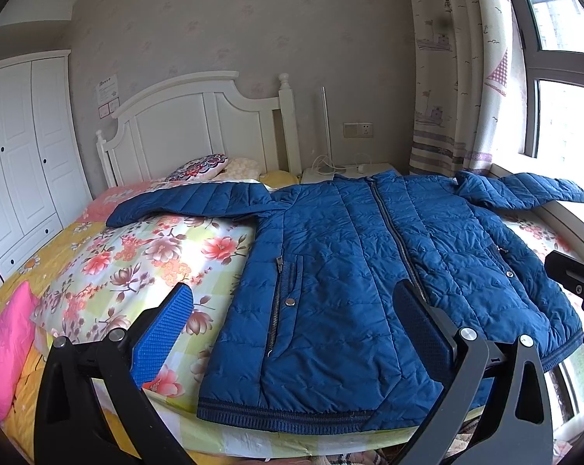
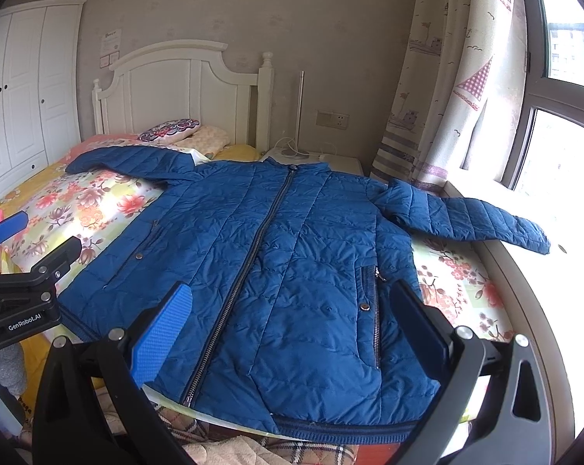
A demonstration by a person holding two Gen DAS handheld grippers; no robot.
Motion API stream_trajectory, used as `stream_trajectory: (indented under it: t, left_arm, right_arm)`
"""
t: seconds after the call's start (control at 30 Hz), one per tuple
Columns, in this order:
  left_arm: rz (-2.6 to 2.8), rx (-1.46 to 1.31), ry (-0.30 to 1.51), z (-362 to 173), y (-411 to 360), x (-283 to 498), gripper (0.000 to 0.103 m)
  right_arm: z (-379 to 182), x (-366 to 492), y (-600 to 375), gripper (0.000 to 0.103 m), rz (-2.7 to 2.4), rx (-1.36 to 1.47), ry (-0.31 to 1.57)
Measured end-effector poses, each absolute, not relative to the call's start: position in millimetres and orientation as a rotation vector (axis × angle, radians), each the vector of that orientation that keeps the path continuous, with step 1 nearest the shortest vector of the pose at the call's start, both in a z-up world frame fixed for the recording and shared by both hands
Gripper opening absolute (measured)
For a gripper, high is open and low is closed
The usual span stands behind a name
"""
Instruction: Fold large clothes
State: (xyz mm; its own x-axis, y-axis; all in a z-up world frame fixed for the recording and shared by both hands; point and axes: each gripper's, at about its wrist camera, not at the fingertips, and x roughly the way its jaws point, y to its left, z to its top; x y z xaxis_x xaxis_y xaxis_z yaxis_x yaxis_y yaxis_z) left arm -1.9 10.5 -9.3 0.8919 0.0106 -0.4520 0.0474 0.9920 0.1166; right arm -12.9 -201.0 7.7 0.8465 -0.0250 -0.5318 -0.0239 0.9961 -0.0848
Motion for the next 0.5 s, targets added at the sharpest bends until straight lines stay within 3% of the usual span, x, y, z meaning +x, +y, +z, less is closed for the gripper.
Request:
stream_trajectory:
  t: [0.5]
  left_arm:
    - [-0.021,0.125,0.47,-9.6,11.5,-2.7,0.099]
  right_arm:
    - [5.2,-11.8,-197.7,0.101,0.005,-0.088,0.563]
